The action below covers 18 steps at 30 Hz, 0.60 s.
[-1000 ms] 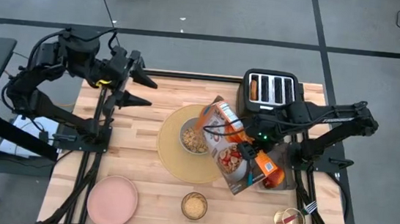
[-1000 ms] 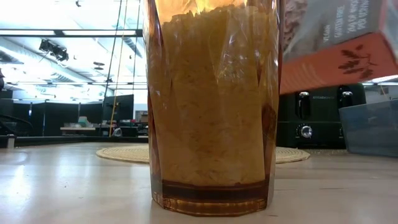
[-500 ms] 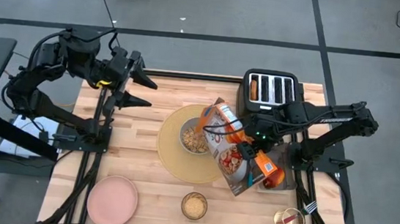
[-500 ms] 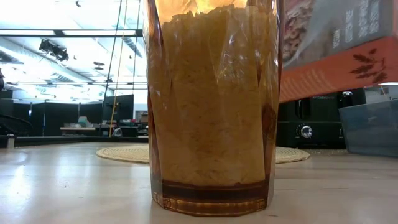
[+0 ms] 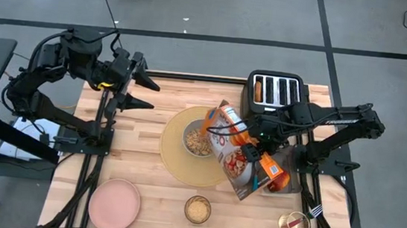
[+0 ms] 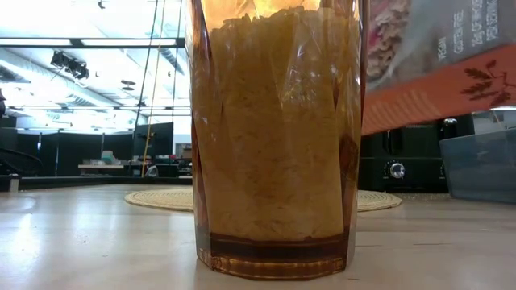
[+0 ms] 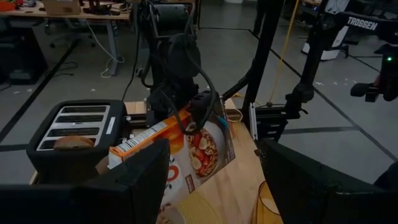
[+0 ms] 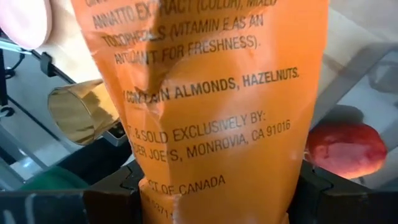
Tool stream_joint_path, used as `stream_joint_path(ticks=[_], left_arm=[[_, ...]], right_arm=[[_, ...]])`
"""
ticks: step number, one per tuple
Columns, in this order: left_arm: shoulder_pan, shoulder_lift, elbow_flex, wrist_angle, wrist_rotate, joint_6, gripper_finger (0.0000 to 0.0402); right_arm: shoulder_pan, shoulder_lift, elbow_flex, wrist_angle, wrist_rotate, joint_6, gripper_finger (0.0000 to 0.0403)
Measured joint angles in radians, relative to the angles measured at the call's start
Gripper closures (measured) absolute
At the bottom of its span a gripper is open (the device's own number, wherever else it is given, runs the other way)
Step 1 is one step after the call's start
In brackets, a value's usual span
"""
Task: Arrange a breakfast setting
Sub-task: Pour the cereal from the brown cereal box into the gray bowl
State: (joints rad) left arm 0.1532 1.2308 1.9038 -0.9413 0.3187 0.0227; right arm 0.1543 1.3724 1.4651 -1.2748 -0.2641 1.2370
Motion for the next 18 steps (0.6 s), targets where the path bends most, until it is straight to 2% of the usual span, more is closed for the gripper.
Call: stream_joint_path(ticks=[3,18], left_arm=[[0.0,0.0,0.0,-0.001,0.0,0.0,0.0148],[0.0,0.0,0.0,-0.015,0.0,0.0,0.0148]], right_arm=[[0.0,0.0,0.0,0.038,-0.015,-0.008,0.0171],[0.003,-0.001,0.001,0.001,-0.041,-0.033,0.0171]])
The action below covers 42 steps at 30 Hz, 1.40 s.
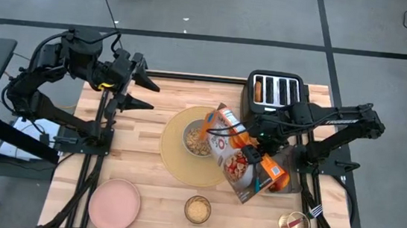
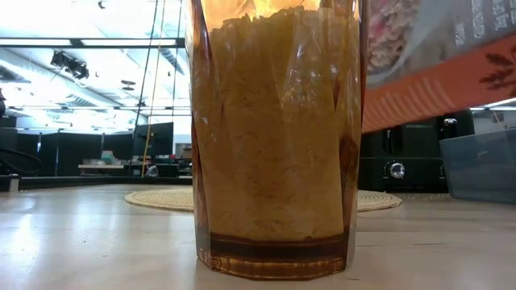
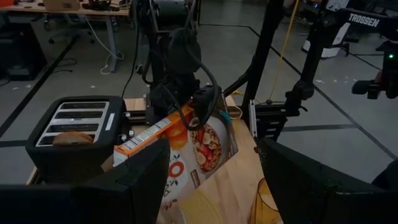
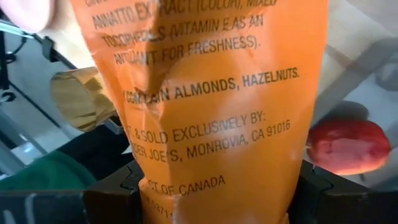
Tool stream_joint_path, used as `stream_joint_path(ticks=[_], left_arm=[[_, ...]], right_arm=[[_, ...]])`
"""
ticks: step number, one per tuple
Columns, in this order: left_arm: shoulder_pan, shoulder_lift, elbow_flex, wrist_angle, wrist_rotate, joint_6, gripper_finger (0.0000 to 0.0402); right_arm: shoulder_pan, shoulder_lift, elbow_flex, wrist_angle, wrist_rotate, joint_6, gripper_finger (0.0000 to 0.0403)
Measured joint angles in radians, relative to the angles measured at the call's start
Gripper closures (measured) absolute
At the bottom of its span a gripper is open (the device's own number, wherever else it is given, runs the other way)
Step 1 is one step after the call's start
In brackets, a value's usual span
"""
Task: Arrange a breakfast setting
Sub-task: Pour the cereal from the brown cereal box into the gray bowl
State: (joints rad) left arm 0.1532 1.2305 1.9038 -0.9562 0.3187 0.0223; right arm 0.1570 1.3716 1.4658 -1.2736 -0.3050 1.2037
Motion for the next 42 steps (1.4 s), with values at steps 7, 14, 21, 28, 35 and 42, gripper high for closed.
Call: stream_joint_path(ticks=[7,14,21,28,35,42], left_arm=[[0.005,0.0,0.0,0.0,0.0,0.039,0.0148],[0.043,0.0,0.0,0.009,0.0,0.034,0.0148],[0.069,-0.018,0.001,0.092,-0.001,-0.018,0.0148],[0.068,-0.026,0.001,0.102,0.0,-0.086,0.0148],[0.067,-0.027,0.001,0.157,0.047,-0.21,0.0148],[0.068,-0.027,0.001,0.185,0.047,-0.235,0.0148]], right_arm=[[0.042,-0.035,0.0,0.02,0.057,0.005,0.0171],[0.092,-0.067,0.0,0.016,0.121,-0.022,0.0171],[0.134,-0.066,0.0,0.01,0.207,-0.102,0.0171],[0.181,-0.067,0.0,0.003,0.34,-0.161,0.0171],[0.258,-0.076,-0.035,0.011,0.499,-0.205,0.0171],[0.371,-0.118,-0.194,0.132,0.633,-0.124,0.0171]])
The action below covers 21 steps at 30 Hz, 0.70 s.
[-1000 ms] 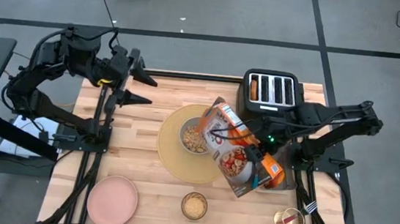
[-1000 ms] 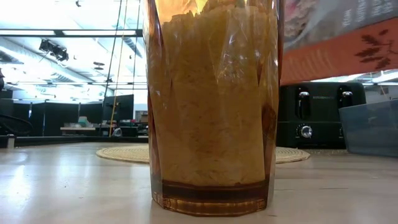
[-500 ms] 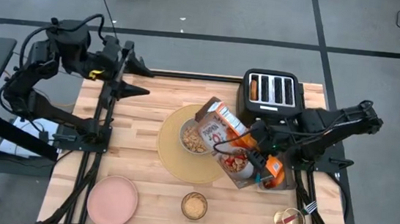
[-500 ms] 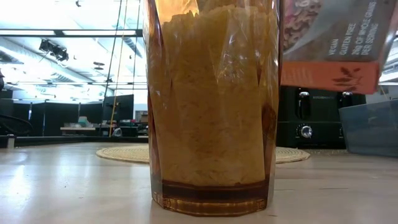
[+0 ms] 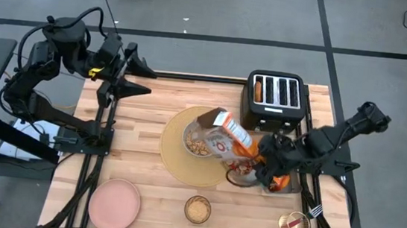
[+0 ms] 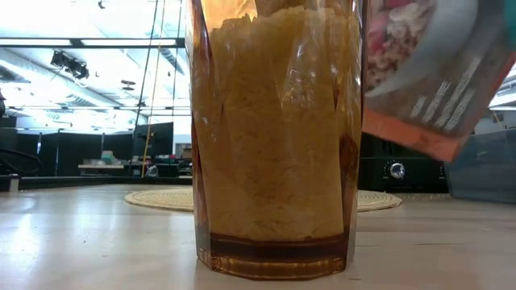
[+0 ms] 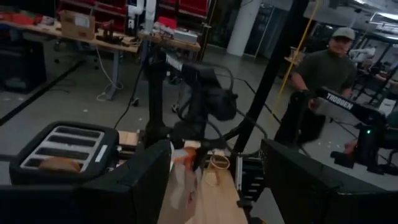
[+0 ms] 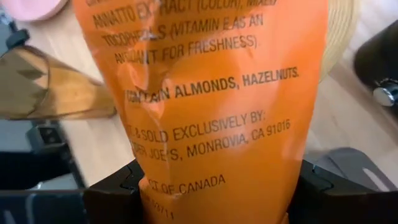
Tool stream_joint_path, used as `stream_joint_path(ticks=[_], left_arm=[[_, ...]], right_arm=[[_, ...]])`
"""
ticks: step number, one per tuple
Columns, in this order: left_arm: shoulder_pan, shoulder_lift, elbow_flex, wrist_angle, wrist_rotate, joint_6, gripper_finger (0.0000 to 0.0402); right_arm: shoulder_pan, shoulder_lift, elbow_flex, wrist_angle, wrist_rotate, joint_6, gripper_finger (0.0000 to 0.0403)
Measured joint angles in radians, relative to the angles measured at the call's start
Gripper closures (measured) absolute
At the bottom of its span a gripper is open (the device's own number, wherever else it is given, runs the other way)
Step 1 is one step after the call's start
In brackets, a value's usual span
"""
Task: Arrange a breakfast setting
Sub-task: Pour the cereal from the brown cereal box into the gray bowl
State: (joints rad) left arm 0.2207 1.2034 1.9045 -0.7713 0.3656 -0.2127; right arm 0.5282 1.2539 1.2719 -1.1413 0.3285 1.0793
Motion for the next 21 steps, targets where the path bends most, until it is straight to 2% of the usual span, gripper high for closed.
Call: stream_joint_path(ticks=[6,13,21], left_arm=[[0.001,0.012,0.0,0.06,-0.033,0.019,0.0148],[0.001,0.033,0.001,0.159,-0.097,0.018,0.0148],[0.0,0.111,0.0,0.221,-0.121,-0.008,0.0148]], right_arm=[[0.103,-0.013,-0.153,0.191,0.143,0.057,0.0171],[0.23,-0.012,-0.314,0.335,0.34,0.184,0.0171],[0.304,-0.011,-0.385,0.41,0.612,0.106,0.0171]])
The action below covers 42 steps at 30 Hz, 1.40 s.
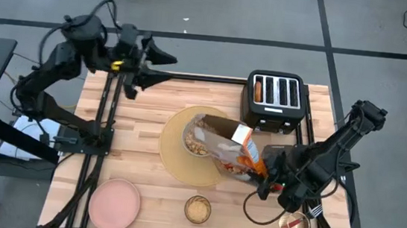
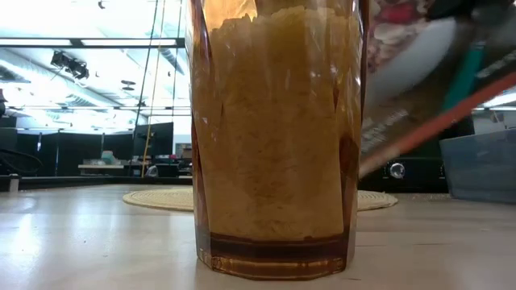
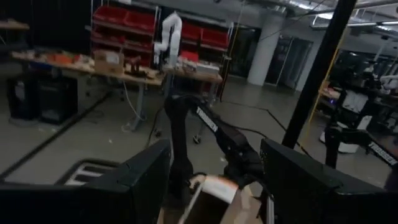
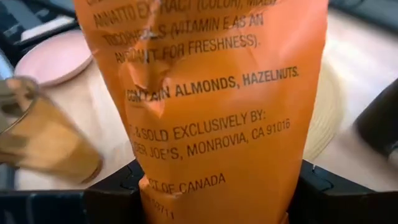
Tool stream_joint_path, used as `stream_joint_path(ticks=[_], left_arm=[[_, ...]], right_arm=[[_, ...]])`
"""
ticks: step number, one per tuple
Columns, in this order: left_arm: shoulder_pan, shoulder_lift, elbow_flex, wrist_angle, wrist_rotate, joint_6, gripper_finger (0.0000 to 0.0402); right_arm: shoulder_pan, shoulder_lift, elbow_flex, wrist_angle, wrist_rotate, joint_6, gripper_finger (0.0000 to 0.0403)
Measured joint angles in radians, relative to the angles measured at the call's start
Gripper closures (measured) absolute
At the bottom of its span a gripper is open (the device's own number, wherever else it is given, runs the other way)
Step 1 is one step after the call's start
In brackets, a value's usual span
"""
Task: Arrange a breakfast setting
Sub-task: Pour the cereal from the brown cereal box into the gray bowl
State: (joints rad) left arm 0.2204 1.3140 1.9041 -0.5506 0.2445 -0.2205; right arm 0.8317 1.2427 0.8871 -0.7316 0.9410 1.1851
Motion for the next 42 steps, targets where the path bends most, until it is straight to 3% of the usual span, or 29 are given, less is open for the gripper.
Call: stream_joint_path(ticks=[6,11,16,21,26,29,33,42], left_arm=[[-0.075,0.092,-0.001,-0.024,0.05,0.123,0.0155],[-0.114,0.127,0.0,-0.002,0.054,0.142,0.0167],[-0.136,0.116,-0.001,0.102,0.051,0.105,0.0168],[-0.165,0.074,0.001,0.233,0.065,0.149,0.0168],[-0.213,0.062,0.001,0.242,0.103,0.161,0.0168],[-0.237,0.062,0.001,0.191,0.091,0.2,0.0168],[-0.248,0.073,0.001,0.087,-0.006,0.235,0.0168],[-0.224,0.105,0.0,-0.221,-0.107,0.236,0.0168]], right_arm=[[0.006,-0.003,0.0,0.086,0.101,-0.115,0.0171],[0.011,-0.003,0.0,0.31,0.197,-0.304,0.0171],[-0.02,-0.005,0.0,0.599,0.273,-0.599,0.0171],[-0.104,-0.005,0.0,0.922,0.259,-0.989,0.0171],[-0.214,-0.006,0.001,1.124,0.155,-1.247,0.0171],[-0.276,-0.006,0.001,1.12,0.067,-1.268,0.0171],[-0.337,-0.006,0.001,1.027,-0.052,-1.236,0.0171],[-0.429,-0.006,0.001,0.886,-0.187,-1.107,0.0171]])
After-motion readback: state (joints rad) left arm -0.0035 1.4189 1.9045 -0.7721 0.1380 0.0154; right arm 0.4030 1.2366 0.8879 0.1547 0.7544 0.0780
